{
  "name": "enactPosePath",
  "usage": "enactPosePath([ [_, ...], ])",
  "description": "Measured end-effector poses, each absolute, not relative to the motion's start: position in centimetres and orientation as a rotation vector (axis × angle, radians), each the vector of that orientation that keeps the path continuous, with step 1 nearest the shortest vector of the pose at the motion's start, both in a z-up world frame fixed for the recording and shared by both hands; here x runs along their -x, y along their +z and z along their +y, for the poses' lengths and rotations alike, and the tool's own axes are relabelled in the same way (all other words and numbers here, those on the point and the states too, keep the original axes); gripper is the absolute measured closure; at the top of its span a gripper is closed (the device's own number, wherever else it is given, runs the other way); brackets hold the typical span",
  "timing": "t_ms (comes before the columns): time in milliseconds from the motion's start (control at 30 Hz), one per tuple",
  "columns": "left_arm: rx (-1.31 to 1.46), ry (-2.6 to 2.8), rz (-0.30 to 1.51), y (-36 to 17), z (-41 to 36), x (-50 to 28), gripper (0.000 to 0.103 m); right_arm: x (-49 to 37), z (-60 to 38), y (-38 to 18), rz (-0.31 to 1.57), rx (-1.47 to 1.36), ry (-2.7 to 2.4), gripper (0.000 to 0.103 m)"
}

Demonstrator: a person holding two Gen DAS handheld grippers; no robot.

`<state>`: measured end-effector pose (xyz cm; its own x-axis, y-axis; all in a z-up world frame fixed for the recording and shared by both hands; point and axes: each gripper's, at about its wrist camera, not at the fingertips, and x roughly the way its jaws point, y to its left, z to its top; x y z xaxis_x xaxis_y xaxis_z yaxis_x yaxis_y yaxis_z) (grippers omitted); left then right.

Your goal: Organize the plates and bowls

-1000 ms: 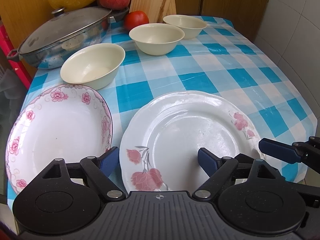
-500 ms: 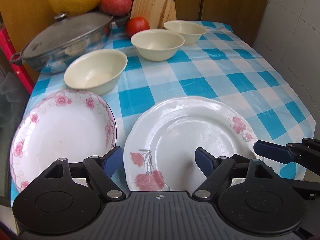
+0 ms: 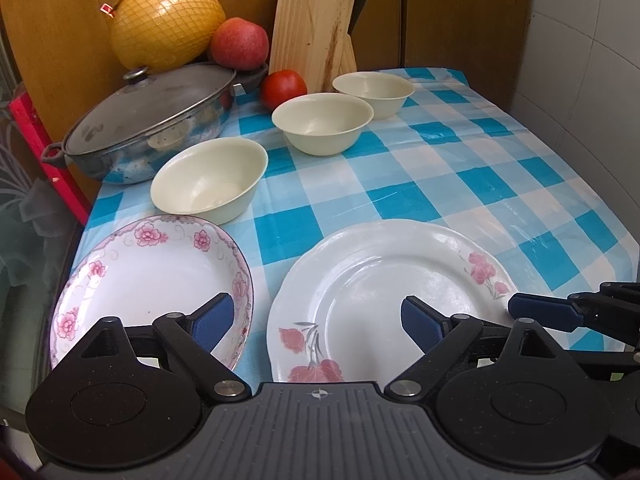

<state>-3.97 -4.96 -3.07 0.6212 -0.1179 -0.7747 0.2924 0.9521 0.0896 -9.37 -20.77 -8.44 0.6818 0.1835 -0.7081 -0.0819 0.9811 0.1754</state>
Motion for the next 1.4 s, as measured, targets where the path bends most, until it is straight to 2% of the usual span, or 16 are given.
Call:
enactPosePath([
  [467,-0.169,-0.193,0.856,-2.4,-1.9,3.5,0.005,8.1,-17.9,-8.0,0.79,-0.128,0.202,0.068],
  [733,-0.072,-0.104,0.853,-1.4,3.5,1.9,0.003,6.4,-15.7,-6.5,0.752,-0.158,0.271,0.068],
  [1000,0.057,0.019,0.911,-1.7,9.4,0.5,0.002,3.6,-12.7,-6.5,0.77,-0.162,0.327,0.068],
  [1400,0.115,0.057,1.005,-3.6,12.1,-0.2,0.002,-0.2,-9.9,-7.7,0.843,-0.201,0.401,0.068],
])
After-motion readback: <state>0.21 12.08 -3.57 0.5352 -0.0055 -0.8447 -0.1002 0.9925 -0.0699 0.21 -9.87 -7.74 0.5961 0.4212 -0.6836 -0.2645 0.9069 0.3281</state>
